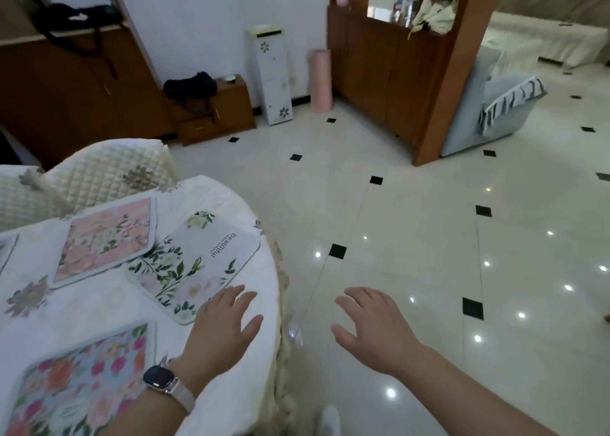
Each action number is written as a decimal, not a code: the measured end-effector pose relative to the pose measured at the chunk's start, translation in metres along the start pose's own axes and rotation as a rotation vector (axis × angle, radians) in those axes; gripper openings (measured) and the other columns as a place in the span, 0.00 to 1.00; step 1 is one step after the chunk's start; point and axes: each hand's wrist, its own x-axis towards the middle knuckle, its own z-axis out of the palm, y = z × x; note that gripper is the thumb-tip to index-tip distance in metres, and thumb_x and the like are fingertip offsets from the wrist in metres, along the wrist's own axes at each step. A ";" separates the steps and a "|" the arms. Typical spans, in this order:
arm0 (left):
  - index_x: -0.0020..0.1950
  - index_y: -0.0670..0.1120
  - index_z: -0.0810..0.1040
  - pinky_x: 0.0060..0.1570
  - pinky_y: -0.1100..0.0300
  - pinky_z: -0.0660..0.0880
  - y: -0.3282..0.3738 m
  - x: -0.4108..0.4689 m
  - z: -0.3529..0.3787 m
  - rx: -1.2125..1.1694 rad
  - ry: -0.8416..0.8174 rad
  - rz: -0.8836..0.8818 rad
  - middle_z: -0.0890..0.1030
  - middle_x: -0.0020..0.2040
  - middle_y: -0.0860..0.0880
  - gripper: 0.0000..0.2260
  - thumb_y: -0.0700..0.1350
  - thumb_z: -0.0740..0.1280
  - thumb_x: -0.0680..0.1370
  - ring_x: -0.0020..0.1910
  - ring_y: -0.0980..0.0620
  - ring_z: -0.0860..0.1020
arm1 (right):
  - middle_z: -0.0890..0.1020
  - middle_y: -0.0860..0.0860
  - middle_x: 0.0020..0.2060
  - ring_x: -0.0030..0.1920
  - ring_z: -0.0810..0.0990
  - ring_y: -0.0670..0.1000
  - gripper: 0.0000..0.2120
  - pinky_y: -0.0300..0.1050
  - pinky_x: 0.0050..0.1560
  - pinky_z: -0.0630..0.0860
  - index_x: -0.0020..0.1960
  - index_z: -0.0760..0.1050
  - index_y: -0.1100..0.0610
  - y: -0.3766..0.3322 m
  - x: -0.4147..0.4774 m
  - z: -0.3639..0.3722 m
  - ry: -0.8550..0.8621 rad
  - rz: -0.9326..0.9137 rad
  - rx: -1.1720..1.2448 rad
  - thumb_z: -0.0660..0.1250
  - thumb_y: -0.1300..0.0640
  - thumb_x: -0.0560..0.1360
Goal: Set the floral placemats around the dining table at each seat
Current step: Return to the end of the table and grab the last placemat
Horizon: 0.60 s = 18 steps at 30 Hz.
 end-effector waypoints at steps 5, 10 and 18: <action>0.69 0.52 0.72 0.64 0.46 0.66 -0.016 0.067 0.013 -0.050 0.040 -0.101 0.73 0.70 0.50 0.31 0.65 0.48 0.73 0.70 0.46 0.68 | 0.76 0.51 0.66 0.68 0.71 0.55 0.30 0.53 0.70 0.63 0.67 0.74 0.51 0.018 0.102 -0.015 0.019 -0.099 -0.035 0.52 0.37 0.73; 0.68 0.51 0.74 0.63 0.45 0.68 -0.039 0.142 0.036 -0.119 0.052 -0.189 0.74 0.69 0.48 0.30 0.64 0.50 0.74 0.68 0.45 0.70 | 0.72 0.50 0.70 0.71 0.67 0.53 0.33 0.51 0.72 0.58 0.70 0.71 0.50 0.027 0.214 -0.015 -0.079 -0.187 -0.075 0.48 0.36 0.72; 0.67 0.51 0.76 0.63 0.44 0.69 -0.068 0.229 0.027 -0.228 0.087 -0.288 0.75 0.68 0.47 0.29 0.64 0.51 0.74 0.68 0.44 0.71 | 0.70 0.48 0.71 0.71 0.65 0.51 0.25 0.49 0.71 0.58 0.72 0.69 0.49 0.023 0.338 -0.037 -0.169 -0.279 -0.151 0.58 0.41 0.78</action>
